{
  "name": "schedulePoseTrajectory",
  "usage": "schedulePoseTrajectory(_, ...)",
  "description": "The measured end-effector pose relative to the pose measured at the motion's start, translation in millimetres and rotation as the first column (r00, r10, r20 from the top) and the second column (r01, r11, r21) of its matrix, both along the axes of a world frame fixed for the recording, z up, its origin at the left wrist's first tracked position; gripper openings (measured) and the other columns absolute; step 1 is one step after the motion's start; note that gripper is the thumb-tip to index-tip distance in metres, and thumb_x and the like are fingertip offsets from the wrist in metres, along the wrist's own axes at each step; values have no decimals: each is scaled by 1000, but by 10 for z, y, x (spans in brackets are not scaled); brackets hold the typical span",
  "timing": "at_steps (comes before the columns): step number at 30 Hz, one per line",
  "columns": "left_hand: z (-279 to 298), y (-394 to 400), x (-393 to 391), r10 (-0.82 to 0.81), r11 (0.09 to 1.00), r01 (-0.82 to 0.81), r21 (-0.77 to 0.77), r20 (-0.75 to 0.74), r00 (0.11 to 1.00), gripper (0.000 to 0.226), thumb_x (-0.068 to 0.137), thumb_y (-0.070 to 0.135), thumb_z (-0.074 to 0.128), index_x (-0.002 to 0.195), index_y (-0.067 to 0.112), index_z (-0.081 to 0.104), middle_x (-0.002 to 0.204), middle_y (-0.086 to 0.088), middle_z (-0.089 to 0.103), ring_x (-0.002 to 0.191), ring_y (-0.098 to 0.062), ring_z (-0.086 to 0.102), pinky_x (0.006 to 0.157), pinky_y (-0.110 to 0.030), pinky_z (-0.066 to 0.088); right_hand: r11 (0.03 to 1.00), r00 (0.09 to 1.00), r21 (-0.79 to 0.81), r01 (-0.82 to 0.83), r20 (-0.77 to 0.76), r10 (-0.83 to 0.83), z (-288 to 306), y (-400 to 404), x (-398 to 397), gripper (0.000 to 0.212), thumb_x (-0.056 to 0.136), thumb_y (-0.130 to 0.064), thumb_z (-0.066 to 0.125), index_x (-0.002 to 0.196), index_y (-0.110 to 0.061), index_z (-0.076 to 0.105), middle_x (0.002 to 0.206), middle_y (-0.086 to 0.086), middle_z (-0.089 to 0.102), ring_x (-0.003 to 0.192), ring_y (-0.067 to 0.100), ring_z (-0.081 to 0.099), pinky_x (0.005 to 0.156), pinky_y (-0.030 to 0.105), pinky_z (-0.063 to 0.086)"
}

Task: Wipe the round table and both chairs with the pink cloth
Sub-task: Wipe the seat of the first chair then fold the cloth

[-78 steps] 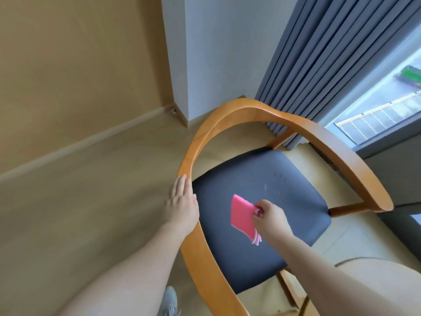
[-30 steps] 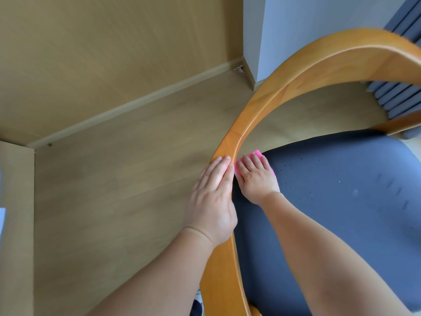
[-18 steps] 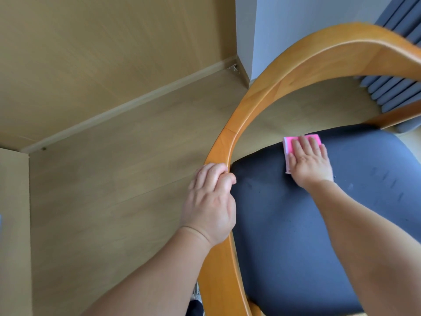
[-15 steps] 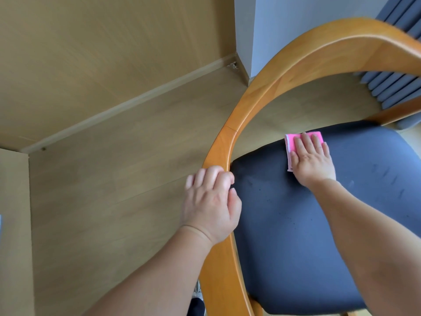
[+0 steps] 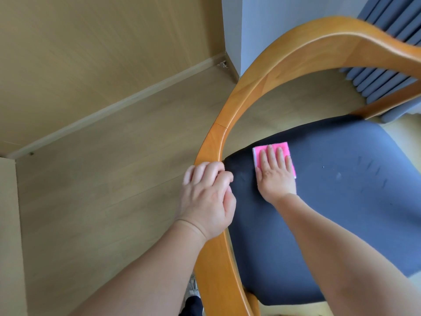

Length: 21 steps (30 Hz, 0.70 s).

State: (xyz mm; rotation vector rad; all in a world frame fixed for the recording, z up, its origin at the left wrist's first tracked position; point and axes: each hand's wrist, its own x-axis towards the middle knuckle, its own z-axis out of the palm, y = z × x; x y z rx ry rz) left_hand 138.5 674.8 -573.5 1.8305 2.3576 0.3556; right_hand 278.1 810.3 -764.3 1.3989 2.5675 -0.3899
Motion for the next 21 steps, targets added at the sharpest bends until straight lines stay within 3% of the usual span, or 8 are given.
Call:
schedulePoseTrajectory(3,12,24,-16,-101,993,102,-52,9,995,33,79,21,38,93,14,67,120,-5,61,124,-25,47,112,-44,27,994,994,-12,-107,-3,107,23,-300,-120,61,99,-42,4,152,-13,1,161,9,2,147,33,-4,118,47,-8)
schedulePoseTrajectory(6,28,27,-18,-156,983,156,-99,9,988,37,80,22,33,90,15,68,125,-4,61,133,-24,42,115,-47,24,970,971,-33,-240,-1,240,35,-638,-179,61,100,-44,7,150,-15,-9,160,10,-6,145,33,-15,117,50,-12)
schedulePoseTrajectory(9,35,29,-29,-236,964,233,-127,-6,972,33,80,20,32,75,15,64,111,-2,66,129,-23,45,117,-45,17,929,930,-59,-366,20,367,30,-921,-175,64,99,-46,10,152,-17,-10,159,9,-15,143,34,-23,116,53,-8)
schedulePoseTrajectory(12,46,36,-32,-277,951,270,-149,-26,960,33,80,20,31,68,15,61,89,2,67,121,-23,50,118,-44,16,918,920,-69,-390,15,392,32,-956,-136,63,100,-46,9,152,-17,-10,159,7,-15,144,32,-22,117,51,-6)
schedulePoseTrajectory(17,29,33,-30,-292,946,278,-169,-63,954,40,79,20,28,68,15,67,79,5,66,117,-21,50,118,-42,13,912,913,-52,-407,12,408,62,-897,-52,61,101,-46,10,152,-20,-10,158,2,-15,141,26,-26,114,44,-21)
schedulePoseTrajectory(21,23,41,-29,-297,947,286,-146,-61,953,40,80,22,30,66,17,67,76,6,66,112,-21,54,116,-47,20,916,917,-43,-398,-10,398,34,-776,129,58,99,-49,0,150,-22,-9,157,-1,-12,143,23,-22,114,40,-19)
